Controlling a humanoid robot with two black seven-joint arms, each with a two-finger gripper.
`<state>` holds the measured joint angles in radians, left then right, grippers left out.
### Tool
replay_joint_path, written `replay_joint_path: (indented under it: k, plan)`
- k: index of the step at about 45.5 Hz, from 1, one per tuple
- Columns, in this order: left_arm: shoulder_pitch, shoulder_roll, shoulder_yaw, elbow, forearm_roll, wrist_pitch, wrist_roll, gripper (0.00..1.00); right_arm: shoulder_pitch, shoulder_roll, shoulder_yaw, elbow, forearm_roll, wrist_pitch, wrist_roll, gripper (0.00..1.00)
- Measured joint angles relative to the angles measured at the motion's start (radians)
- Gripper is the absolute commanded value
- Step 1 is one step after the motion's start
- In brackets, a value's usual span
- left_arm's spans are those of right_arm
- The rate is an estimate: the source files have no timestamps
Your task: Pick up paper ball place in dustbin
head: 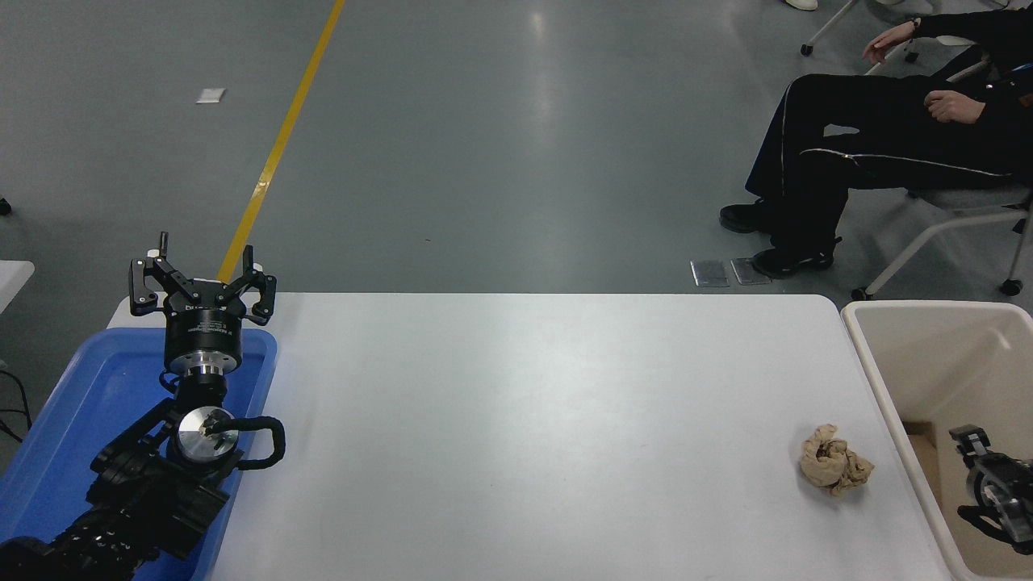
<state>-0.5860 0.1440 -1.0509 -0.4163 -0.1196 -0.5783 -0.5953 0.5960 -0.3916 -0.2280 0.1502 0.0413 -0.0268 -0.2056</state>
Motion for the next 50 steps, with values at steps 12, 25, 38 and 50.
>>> replay_joint_path:
  k: [12, 25, 38, 50]
  plan:
    - [-0.001, 0.0, 0.0, 0.001, 0.002, 0.0, 0.002, 0.99, 0.0, 0.008, 0.003, -0.002, 0.001, -0.011, 0.0, 0.99]
    - [-0.001, 0.0, 0.0, 0.001, 0.003, 0.002, 0.002, 0.99, -0.004, 0.012, 0.004, -0.002, 0.001, -0.014, 0.0, 0.99]
    - [-0.001, 0.0, 0.0, 0.001, 0.003, 0.002, 0.0, 0.99, -0.002, 0.013, 0.003, -0.001, 0.002, -0.006, 0.0, 1.0]
    - [-0.001, 0.0, 0.0, 0.001, 0.003, 0.002, 0.0, 0.99, -0.003, 0.003, -0.059, 0.0, 0.001, 0.004, 0.036, 1.0]
